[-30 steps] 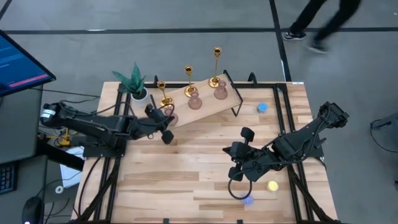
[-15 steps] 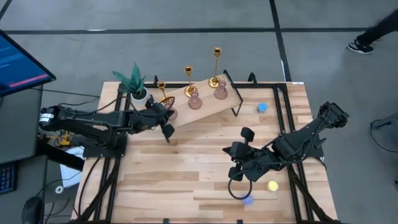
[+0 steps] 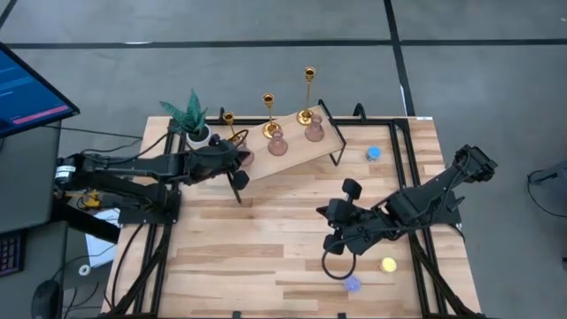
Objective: Pick & Place candle stick holders
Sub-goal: Put the pink glass candle holder on the shelf, then adjust the pink glass candle holder on the shelf, then put the blue scented candle on the shelf
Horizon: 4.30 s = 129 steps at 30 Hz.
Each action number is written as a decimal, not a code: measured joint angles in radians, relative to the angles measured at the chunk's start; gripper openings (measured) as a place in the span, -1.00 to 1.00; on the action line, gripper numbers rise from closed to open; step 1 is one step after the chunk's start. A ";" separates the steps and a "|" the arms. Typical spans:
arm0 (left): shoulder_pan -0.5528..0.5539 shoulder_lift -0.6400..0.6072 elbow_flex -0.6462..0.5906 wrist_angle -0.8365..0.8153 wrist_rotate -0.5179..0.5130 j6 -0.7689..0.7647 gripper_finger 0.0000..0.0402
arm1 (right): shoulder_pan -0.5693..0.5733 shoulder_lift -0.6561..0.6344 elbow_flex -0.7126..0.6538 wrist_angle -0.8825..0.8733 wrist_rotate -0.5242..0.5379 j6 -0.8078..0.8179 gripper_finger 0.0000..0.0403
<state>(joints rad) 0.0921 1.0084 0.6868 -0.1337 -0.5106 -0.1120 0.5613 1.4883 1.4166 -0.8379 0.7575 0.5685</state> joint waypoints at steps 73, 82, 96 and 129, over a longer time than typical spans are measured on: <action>-0.785 -0.333 0.001 0.150 -0.230 0.283 -0.99 | -0.626 0.359 0.000 0.546 -0.084 -0.553 -1.00; -0.785 -0.333 0.001 0.149 -0.229 0.273 -0.99 | -0.614 0.333 -0.002 0.517 -0.080 -0.579 -1.00; -0.824 -0.334 0.001 0.149 -0.229 0.288 -0.99 | -0.529 -0.158 -0.315 0.488 -0.103 -0.599 -1.00; -0.832 -0.332 0.000 0.150 -0.196 0.203 -0.69 | -0.624 -0.189 -0.110 -0.722 -0.389 0.177 0.13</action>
<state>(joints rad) -0.7395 0.6765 0.6872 0.0166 -0.7061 0.0908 -0.0622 1.2990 1.3070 -1.5597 0.3687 0.7455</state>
